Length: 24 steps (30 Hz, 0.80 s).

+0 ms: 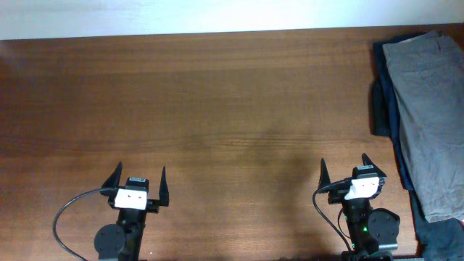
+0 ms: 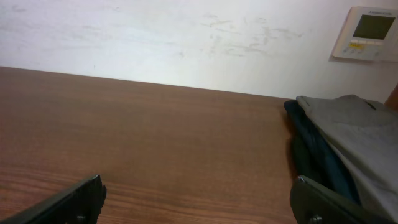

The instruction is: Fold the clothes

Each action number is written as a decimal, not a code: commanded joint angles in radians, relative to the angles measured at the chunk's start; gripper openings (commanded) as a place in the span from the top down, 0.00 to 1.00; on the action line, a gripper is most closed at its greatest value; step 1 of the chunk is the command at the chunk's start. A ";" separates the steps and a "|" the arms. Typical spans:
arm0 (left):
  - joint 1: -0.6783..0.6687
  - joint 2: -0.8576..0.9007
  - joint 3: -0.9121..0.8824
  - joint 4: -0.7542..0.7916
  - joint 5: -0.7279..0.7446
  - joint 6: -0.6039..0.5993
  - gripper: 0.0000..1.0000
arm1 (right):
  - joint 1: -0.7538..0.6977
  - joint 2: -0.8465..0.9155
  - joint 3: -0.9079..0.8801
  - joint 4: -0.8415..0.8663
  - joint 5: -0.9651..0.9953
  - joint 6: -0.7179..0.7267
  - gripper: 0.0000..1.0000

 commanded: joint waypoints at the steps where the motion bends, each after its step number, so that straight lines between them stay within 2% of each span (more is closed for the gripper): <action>1: 0.003 -0.005 -0.003 -0.005 0.025 0.013 0.01 | -0.007 -0.010 -0.005 -0.004 0.006 -0.007 0.01; 6: 0.003 -0.005 -0.003 -0.005 0.025 0.013 0.01 | -0.007 -0.010 -0.005 0.000 -0.057 0.018 0.01; 9: 0.003 -0.005 -0.003 -0.005 0.025 0.013 0.01 | -0.007 -0.010 -0.005 0.026 -0.229 0.206 0.01; 11: 0.003 -0.005 -0.003 -0.005 0.025 0.013 0.01 | -0.007 -0.010 -0.005 0.026 -0.315 0.257 0.01; 18: 0.003 -0.005 -0.003 -0.005 0.025 0.013 0.01 | -0.007 -0.010 -0.005 0.060 -0.514 0.310 0.01; 24: 0.003 -0.005 -0.003 -0.005 0.025 0.013 0.01 | -0.007 -0.010 0.007 0.317 -0.575 0.343 0.01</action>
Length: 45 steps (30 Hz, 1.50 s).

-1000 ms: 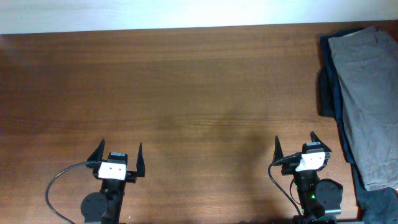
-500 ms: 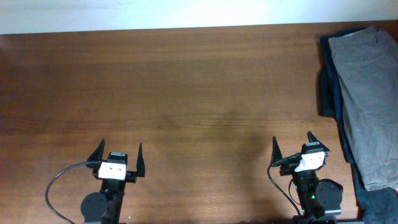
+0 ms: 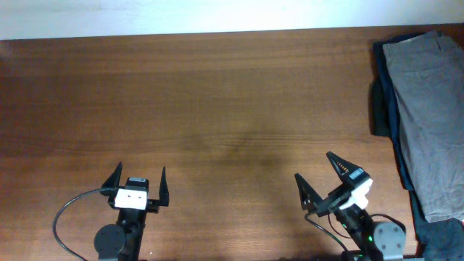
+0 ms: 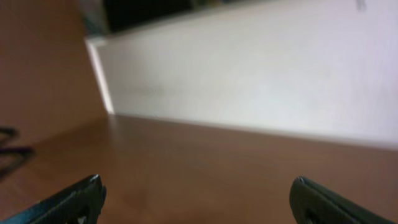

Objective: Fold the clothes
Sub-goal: 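Reach the right gripper to the grey trousers on the clothes stack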

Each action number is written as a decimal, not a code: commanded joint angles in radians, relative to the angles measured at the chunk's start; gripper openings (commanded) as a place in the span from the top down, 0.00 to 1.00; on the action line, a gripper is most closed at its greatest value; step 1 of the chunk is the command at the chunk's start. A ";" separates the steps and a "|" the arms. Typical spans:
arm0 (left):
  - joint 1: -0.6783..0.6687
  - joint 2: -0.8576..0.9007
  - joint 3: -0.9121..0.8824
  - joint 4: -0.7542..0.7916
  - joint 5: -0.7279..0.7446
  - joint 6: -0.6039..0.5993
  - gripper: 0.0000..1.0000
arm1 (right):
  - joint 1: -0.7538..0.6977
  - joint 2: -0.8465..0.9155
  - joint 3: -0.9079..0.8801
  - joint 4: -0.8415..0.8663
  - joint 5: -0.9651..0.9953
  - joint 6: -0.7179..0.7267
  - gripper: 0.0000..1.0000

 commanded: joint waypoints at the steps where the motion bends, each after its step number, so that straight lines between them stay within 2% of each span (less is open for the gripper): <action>1: 0.003 -0.005 -0.003 -0.004 0.025 0.013 0.01 | -0.006 -0.010 0.018 0.118 -0.065 0.050 0.01; 8: 0.003 -0.005 -0.003 -0.004 0.025 0.013 0.01 | -0.006 0.034 0.204 0.082 0.097 0.013 0.01; 13: 0.003 -0.005 -0.003 -0.004 0.025 0.013 0.01 | -0.006 0.212 0.423 -0.071 0.179 -0.106 0.01; 18: 0.003 -0.005 -0.003 -0.004 0.025 0.013 0.01 | -0.006 0.528 0.732 -0.410 0.489 -0.208 0.01; 23: 0.003 -0.005 -0.003 -0.004 0.025 0.013 0.01 | -0.047 0.953 1.130 -0.692 0.737 -0.375 0.01; 30: 0.003 -0.005 -0.003 -0.004 0.025 0.013 0.01 | -0.159 1.481 1.632 -1.065 0.710 -0.386 0.01; 34: 0.003 -0.005 -0.003 -0.004 0.025 0.013 0.01 | -0.171 1.664 1.727 -1.077 0.714 -0.386 0.01; 38: 0.003 -0.005 -0.003 -0.004 0.025 0.013 0.01 | -0.172 1.783 1.730 -0.957 0.741 -0.387 0.02; 42: 0.003 -0.005 -0.003 -0.004 0.025 0.013 0.01 | -0.172 1.896 1.730 -0.798 0.961 -0.392 0.01; 45: 0.003 -0.005 -0.003 -0.004 0.025 0.013 0.01 | -0.172 1.981 1.730 -0.708 1.060 -0.485 0.01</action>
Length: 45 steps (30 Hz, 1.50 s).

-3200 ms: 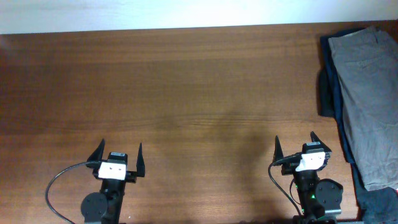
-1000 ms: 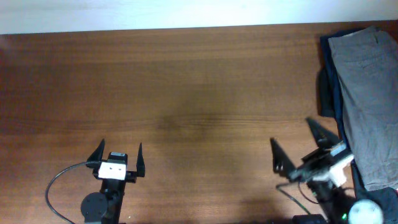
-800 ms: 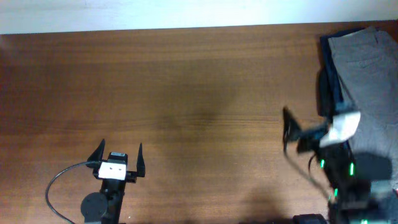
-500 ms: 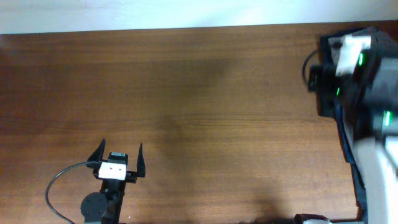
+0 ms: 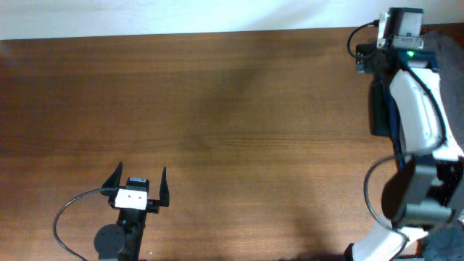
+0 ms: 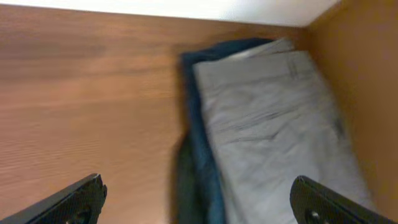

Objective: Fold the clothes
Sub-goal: 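Reach the right gripper to the grey trousers on the clothes stack, then grasp the top edge of the grey trousers with the right gripper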

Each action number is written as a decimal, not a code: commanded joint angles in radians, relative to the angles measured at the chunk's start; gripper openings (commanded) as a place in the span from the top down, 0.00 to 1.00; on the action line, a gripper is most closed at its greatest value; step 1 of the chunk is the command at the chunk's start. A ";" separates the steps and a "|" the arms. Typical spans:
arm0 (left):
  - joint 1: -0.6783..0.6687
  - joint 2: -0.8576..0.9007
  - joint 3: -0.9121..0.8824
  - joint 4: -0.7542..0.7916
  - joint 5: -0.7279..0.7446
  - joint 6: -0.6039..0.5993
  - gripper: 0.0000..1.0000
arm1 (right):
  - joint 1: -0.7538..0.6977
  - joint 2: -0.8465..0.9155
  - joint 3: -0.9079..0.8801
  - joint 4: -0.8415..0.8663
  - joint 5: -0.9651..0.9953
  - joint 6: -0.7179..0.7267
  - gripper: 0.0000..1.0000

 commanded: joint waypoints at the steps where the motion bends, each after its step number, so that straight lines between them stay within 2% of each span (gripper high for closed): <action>1: 0.003 -0.005 -0.003 -0.005 0.017 0.013 0.01 | -0.005 0.099 0.024 0.065 0.189 -0.124 0.01; 3: 0.003 -0.005 -0.003 -0.005 0.017 0.013 0.01 | -0.010 0.178 0.024 0.133 0.255 -0.179 0.01; 10: 0.003 -0.005 -0.003 -0.005 0.017 0.013 0.01 | -0.072 0.290 0.024 0.259 0.293 -0.148 0.01; 18: 0.003 -0.005 -0.003 -0.005 0.017 0.013 0.01 | -0.169 0.300 0.024 0.275 0.098 -0.140 0.01; 25: 0.003 -0.005 -0.003 -0.005 0.017 0.013 0.01 | -0.174 0.306 0.024 0.294 -0.066 -0.140 0.01; 39: 0.003 -0.005 -0.003 -0.005 0.017 0.013 0.01 | -0.156 0.358 0.024 0.353 -0.109 -0.140 0.01; 45: 0.003 -0.005 -0.003 -0.005 0.017 0.013 0.01 | -0.156 0.390 0.024 0.402 -0.057 -0.128 0.00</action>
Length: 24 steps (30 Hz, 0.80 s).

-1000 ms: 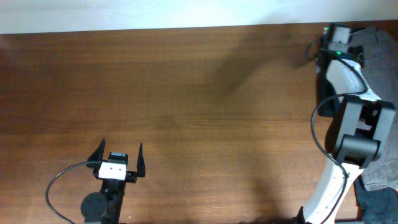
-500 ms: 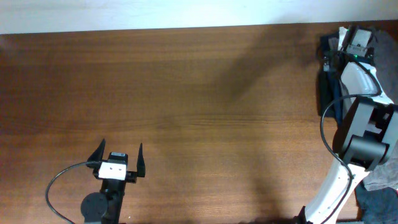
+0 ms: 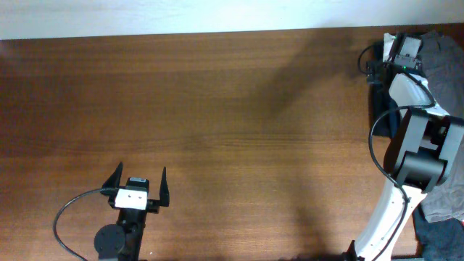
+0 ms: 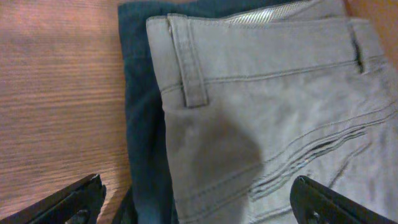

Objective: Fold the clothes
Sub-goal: 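Grasp the top edge of the grey trousers with the right gripper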

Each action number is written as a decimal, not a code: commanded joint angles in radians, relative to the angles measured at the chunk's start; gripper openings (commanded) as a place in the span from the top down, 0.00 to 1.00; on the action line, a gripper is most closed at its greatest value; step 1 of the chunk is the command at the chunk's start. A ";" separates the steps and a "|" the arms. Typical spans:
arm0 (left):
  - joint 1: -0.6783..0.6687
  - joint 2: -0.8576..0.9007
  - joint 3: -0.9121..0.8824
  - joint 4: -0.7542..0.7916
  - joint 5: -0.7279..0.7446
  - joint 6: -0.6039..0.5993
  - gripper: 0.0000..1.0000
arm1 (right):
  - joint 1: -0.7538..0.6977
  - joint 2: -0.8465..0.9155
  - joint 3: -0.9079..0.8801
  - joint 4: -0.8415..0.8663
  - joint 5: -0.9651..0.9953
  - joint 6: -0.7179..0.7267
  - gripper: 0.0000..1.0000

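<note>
A pile of clothes lies at the table's far right edge. On top are grey trousers (image 4: 267, 106), waistband and belt loop showing, over a dark blue garment (image 4: 140, 118). My right gripper (image 4: 196, 183) hangs open just above the trousers' waistband end, one finger over the blue garment's edge, the other over the grey cloth, nothing between them. Overhead, the right arm (image 3: 409, 87) reaches to the far right corner and covers most of the pile (image 3: 444, 51). My left gripper (image 3: 138, 183) rests open near the front left, far from the clothes.
The brown wooden table (image 3: 217, 101) stretches left of the pile. A white wall runs along its back edge (image 3: 217, 14). More dark blue cloth (image 3: 442, 243) shows at the front right corner. A cable (image 3: 69, 210) loops beside the left arm's base.
My right gripper has come much closer to the pile; the trousers' waistband now fills its view. It is still open. The left arm has not moved.
Both grippers rested open at the table's front edge, the pile at the far right. The right gripper then pointed left of straight ahead. Later the arm was stretched out to the far right corner above the pile, and now it hangs low over the grey trousers.
</note>
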 commanded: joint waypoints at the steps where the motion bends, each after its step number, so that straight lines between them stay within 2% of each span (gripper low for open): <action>1: 0.003 -0.005 -0.003 -0.005 0.017 0.012 0.01 | -0.003 0.018 0.015 0.030 0.032 0.017 0.00; 3: 0.003 -0.005 -0.003 -0.005 0.017 0.012 0.01 | -0.003 0.018 0.015 0.042 0.032 0.017 0.00; 7: 0.003 -0.005 -0.003 -0.005 0.017 0.012 0.01 | -0.003 0.018 0.015 0.044 0.032 0.018 0.09; 14: 0.003 -0.005 -0.003 -0.005 0.017 0.012 0.01 | -0.004 0.018 0.015 0.050 0.040 0.068 0.16; 24: 0.003 -0.005 -0.003 -0.005 0.017 0.012 0.01 | -0.035 0.018 0.015 0.051 0.048 0.068 0.21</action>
